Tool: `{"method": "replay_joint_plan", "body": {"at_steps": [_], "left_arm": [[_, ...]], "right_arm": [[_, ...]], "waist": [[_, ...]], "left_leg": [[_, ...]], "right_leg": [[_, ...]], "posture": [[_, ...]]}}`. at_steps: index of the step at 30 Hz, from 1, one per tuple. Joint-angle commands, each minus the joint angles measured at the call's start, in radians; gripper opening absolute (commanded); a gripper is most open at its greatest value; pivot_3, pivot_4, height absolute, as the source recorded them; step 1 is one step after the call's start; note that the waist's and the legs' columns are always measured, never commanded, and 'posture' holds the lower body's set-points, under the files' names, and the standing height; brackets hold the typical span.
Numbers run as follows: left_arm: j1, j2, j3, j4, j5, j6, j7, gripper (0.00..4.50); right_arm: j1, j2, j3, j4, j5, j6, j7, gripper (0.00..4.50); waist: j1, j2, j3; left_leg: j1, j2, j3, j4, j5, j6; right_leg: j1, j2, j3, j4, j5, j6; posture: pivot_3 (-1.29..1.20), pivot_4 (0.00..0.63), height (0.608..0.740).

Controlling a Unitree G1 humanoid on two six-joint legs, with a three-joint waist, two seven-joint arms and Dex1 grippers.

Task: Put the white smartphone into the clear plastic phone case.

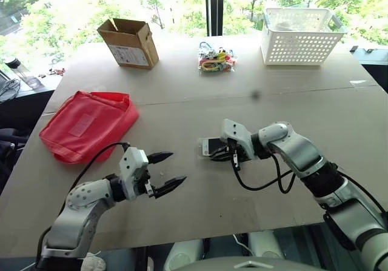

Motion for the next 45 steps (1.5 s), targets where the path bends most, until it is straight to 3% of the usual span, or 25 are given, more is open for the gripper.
{"method": "replay_joint_plan", "body": {"at_steps": [1,36,45], "left_arm": [[0.007,-0.005,0.019,0.018,0.003,-0.045,-0.018,4.50],[0.021,-0.022,0.010,0.063,0.015,-0.105,-0.034,4.50],[-0.020,-0.041,-0.019,0.049,0.070,-0.074,0.045,4.50]], "right_arm": [[-0.024,0.015,-0.030,-0.013,0.006,-0.014,-0.020,0.03],[-0.036,0.052,0.141,0.218,-0.198,-0.080,-0.027,0.03],[0.013,0.050,-0.070,0.036,-0.056,-0.068,-0.051,0.03]], "waist": [[0.000,0.000,0.000],[-0.003,0.000,-0.002],[0.001,0.001,0.000]], "left_leg": [[0.000,0.000,0.000,0.000,0.000,0.000],[0.004,0.000,0.000,-0.001,-0.002,0.002],[0.002,0.000,-0.001,0.000,-0.002,0.002]], "right_leg": [[0.000,0.000,0.000,0.000,0.000,0.000],[0.002,0.001,0.000,0.001,0.000,0.000],[0.001,0.001,-0.001,0.000,0.000,0.000]], "posture": [[0.00,0.150,0.740],[0.00,0.150,0.740],[0.00,0.150,0.740]]}}
